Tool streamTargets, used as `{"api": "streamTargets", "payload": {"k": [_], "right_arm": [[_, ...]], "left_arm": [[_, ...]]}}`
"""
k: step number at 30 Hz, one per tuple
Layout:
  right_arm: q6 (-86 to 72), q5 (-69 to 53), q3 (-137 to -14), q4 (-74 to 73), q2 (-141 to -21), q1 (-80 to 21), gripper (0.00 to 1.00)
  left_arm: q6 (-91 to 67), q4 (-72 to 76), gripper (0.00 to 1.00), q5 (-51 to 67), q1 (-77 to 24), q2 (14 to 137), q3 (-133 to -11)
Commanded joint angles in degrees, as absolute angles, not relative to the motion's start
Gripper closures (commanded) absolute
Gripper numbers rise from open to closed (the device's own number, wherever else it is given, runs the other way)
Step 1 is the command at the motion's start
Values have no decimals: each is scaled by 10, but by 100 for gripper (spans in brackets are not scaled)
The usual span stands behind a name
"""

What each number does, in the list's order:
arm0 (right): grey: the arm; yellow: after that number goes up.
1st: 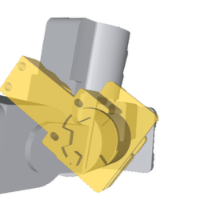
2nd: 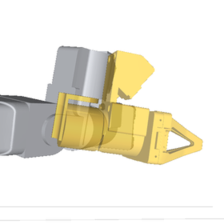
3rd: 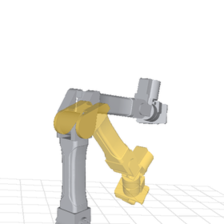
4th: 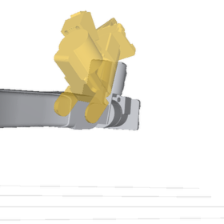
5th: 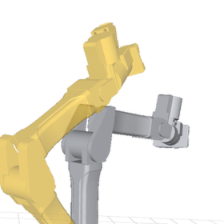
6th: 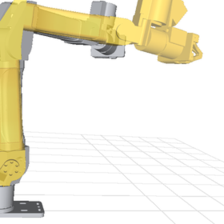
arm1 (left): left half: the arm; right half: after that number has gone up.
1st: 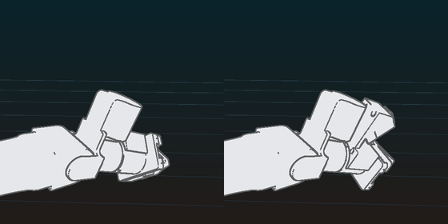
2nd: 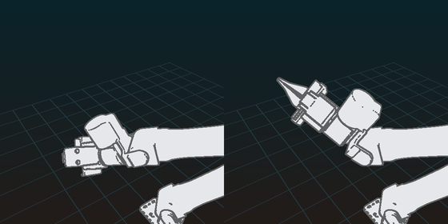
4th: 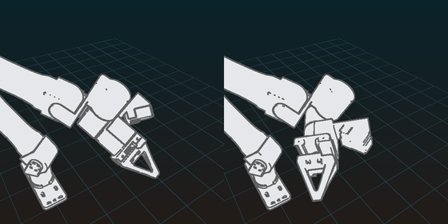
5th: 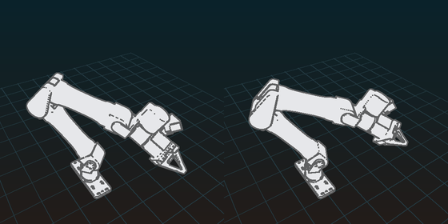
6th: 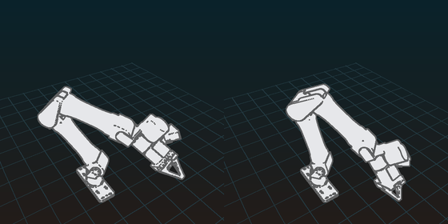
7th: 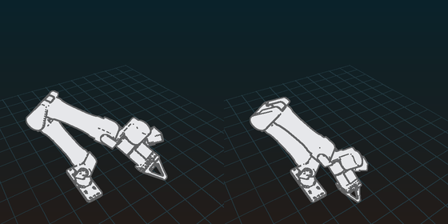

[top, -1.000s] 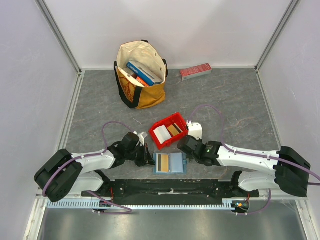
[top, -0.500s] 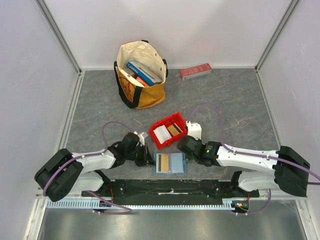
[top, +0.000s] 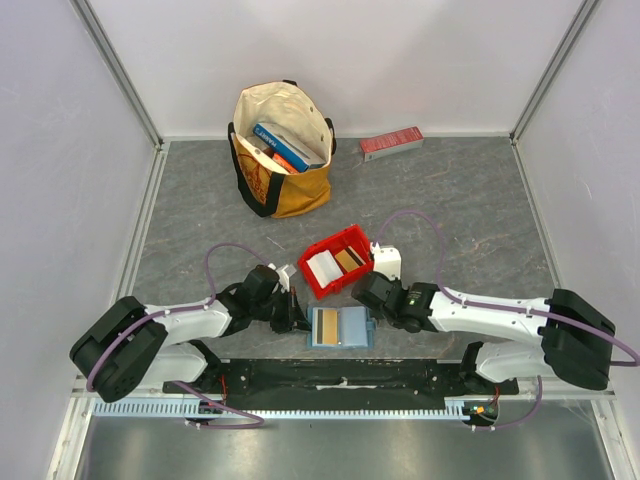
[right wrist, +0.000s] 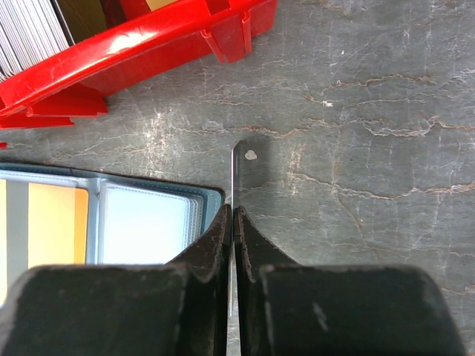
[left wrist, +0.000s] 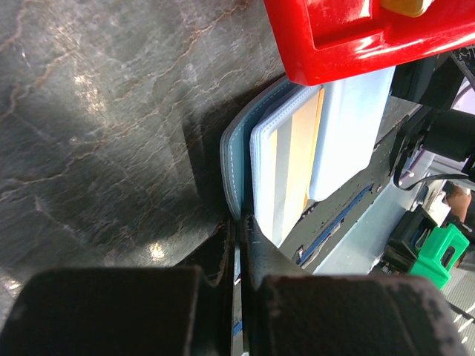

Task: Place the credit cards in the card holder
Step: Turn over the card holder at the center of the board.

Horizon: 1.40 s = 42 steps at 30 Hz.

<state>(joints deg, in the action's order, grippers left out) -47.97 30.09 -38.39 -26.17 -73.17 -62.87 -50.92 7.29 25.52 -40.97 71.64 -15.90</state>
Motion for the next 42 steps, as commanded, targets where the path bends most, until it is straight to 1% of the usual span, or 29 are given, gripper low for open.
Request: {"api": "streamTargets", "payload": {"k": [1,6,9,10,14,18,21,23,26,28,32,36,42], "right_arm": [[-479,292,-378,-280,-751,-629,91],[-479,289,-374,-273,-762,-629,91],[-478,289,-378,-272,-757,-629,99],[-478,290,-379,-271,-752,-629,99],[-475,291,-388,-280,-716,-629,100],[-469,261,-396,-280,-649,-631,100],[-484,230,-393,-257,-607,-646,100],[-503,228,-395,-235,-599,-673,100],[-540,275,-422,-216,-629,-730,100],[-565,333,-452,-214,-675,-782,100],[-613,416,-502,-193,-763,-836,100],[-640,470,-540,-184,-831,-855,100],[-642,504,-550,-173,-879,-856,100]], "left_arm": [[-489,70,98,256,-410,729,-163],[-488,72,98,258,-411,733,-163],[-488,72,98,257,-410,730,-163],[-488,72,98,258,-410,730,-162],[-489,71,98,258,-411,727,-161],[-490,67,98,257,-411,718,-161],[-494,67,98,258,-411,714,-162],[-497,67,98,262,-410,708,-163],[-503,65,98,268,-411,698,-165],[-507,62,98,272,-411,688,-167],[-517,55,98,271,-410,664,-165],[-520,42,98,265,-410,647,-164],[-526,40,98,268,-410,632,-159]]}}
